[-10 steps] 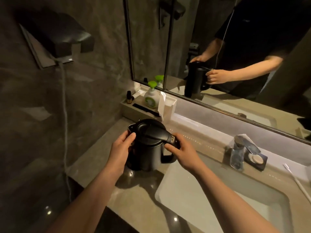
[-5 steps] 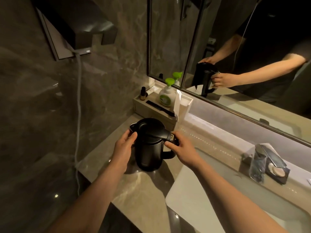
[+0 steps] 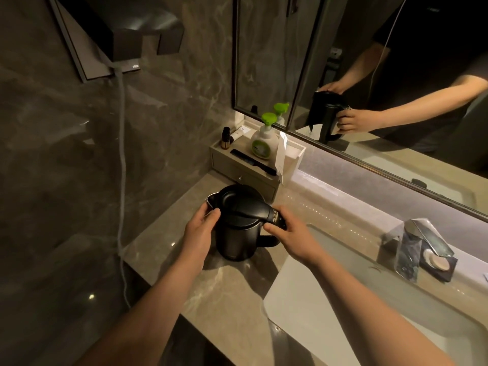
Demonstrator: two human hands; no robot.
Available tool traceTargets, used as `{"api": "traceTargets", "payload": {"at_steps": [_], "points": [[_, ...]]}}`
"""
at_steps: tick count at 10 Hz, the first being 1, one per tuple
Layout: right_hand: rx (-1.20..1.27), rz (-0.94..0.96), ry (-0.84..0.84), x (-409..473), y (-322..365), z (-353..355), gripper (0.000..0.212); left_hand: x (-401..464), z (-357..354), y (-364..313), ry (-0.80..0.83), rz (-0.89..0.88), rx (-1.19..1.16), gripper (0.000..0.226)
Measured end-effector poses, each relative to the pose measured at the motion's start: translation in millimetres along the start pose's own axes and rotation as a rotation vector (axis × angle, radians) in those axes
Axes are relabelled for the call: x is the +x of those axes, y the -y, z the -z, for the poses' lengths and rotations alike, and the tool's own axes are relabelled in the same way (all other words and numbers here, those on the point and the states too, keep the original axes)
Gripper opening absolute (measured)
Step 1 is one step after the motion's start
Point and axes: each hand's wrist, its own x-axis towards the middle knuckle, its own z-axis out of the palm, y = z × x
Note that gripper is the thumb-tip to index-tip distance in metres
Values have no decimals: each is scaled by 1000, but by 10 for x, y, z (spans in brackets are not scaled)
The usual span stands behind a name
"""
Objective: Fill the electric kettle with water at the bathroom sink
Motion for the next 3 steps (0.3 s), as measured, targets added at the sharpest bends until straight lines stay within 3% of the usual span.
{"api": "traceTargets", "payload": {"at_steps": [2, 3], "points": [[-69, -46, 38, -17, 77, -2, 32, -35, -35, -97, -11, -22, -7, 27], [-24, -61, -128, -78, 240, 139, 38, -107, 4, -89, -91, 23, -41, 33]]}}
